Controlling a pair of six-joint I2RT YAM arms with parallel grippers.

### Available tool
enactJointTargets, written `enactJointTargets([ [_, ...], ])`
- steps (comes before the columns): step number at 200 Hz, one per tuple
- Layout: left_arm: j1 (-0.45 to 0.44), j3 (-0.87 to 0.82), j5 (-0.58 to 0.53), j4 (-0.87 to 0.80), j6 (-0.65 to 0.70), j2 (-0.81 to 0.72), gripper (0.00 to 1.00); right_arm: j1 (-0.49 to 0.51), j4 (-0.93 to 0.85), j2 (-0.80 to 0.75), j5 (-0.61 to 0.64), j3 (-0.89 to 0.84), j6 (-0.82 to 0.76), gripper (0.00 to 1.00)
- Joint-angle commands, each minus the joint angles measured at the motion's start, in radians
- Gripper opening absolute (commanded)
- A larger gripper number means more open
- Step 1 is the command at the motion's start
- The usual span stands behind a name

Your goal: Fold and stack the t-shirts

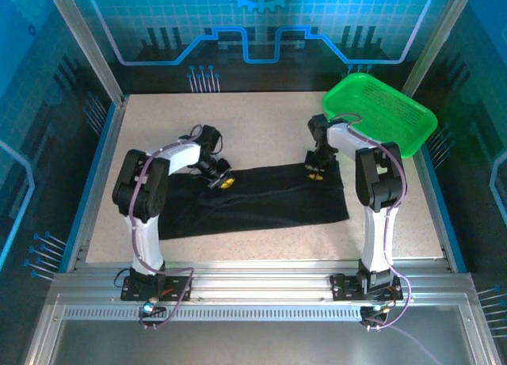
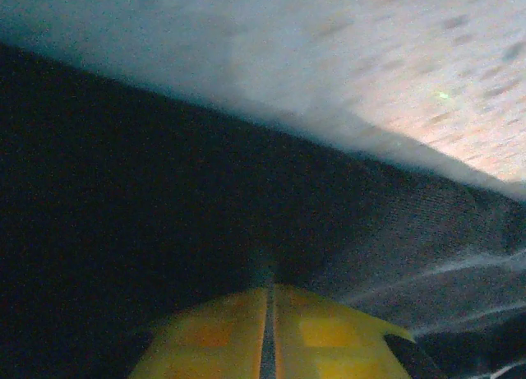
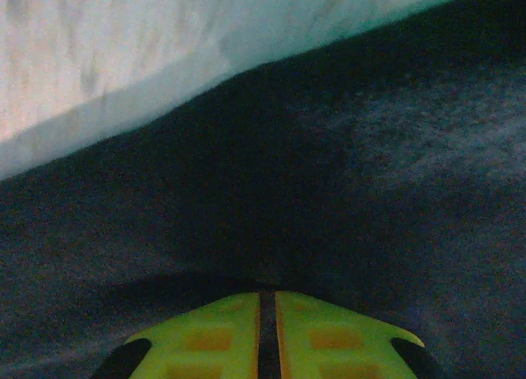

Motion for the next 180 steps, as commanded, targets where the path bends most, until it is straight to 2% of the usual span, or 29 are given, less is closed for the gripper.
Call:
enactJointTargets([
  [1, -0.029, 0.104, 0.007, 0.038, -0.045, 0.105, 0.18, -0.073, -0.061, 0.106, 0.051, 0.101, -0.069, 0.16],
  [26, -0.034, 0.202, -0.050, 0.008, -0.023, 0.081, 0.32, -0.105, -0.066, 0.138, 0.021, 0.213, -0.127, 0.17],
  [57, -0.026, 0.152, -0.154, -0.029, 0.063, -0.081, 0.45, -0.060, 0.005, -0.001, 0.006, 0.168, -0.171, 0.24],
  [73, 0.002, 0.082, -0.168, -0.043, 0.143, -0.161, 0.46, -0.023, 0.055, -0.107, 0.003, 0.085, -0.170, 0.29],
  [88, 0.040, 0.006, -0.132, -0.023, 0.250, -0.207, 0.46, 0.013, 0.115, -0.197, -0.041, -0.003, -0.170, 0.35],
  [110, 0.078, -0.033, -0.103, -0.039, 0.449, -0.211, 0.44, 0.063, 0.178, -0.277, -0.167, -0.098, -0.177, 0.42],
  [130, 0.088, -0.056, -0.087, -0.020, 0.574, -0.193, 0.44, 0.100, 0.199, -0.324, -0.233, -0.144, -0.175, 0.45],
  [153, 0.086, -0.080, -0.038, 0.031, 0.629, -0.174, 0.44, 0.121, 0.201, -0.363, -0.258, -0.165, -0.156, 0.46],
  [180, 0.073, -0.102, -0.036, 0.037, 0.657, -0.157, 0.43, 0.124, 0.201, -0.392, -0.266, -0.172, -0.138, 0.47],
])
